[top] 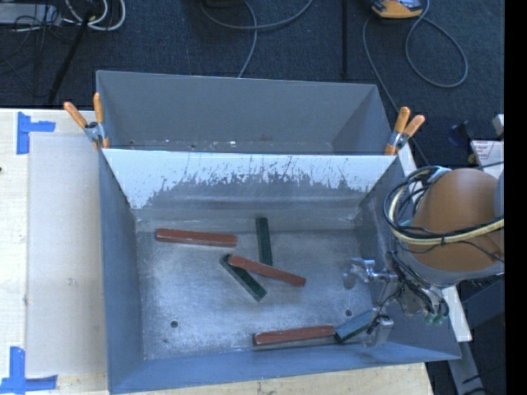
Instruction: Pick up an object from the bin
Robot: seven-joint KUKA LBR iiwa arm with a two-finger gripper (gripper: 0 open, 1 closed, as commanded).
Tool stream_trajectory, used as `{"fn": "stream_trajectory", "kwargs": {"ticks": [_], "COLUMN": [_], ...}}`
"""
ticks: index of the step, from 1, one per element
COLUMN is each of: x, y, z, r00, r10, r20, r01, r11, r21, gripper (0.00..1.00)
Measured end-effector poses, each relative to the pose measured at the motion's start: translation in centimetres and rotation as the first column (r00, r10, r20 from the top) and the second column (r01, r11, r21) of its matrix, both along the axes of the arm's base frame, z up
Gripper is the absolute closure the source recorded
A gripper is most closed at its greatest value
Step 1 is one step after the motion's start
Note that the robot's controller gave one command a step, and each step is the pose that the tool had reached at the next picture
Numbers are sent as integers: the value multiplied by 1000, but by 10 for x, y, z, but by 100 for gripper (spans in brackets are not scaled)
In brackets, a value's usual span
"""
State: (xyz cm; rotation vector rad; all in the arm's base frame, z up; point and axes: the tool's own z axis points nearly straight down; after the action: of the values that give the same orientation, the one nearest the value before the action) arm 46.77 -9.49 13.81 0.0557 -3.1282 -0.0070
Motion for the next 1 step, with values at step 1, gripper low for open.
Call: {"fn": "stream_trajectory", "kwargs": {"ticks": [1], "x": [9], "y": [-12], "z": [-66], "r00": [1000], "r10": [-18], "r20": [13], "r01": [18], "r11": [1000], "r21": [-4], "gripper": [0]}}
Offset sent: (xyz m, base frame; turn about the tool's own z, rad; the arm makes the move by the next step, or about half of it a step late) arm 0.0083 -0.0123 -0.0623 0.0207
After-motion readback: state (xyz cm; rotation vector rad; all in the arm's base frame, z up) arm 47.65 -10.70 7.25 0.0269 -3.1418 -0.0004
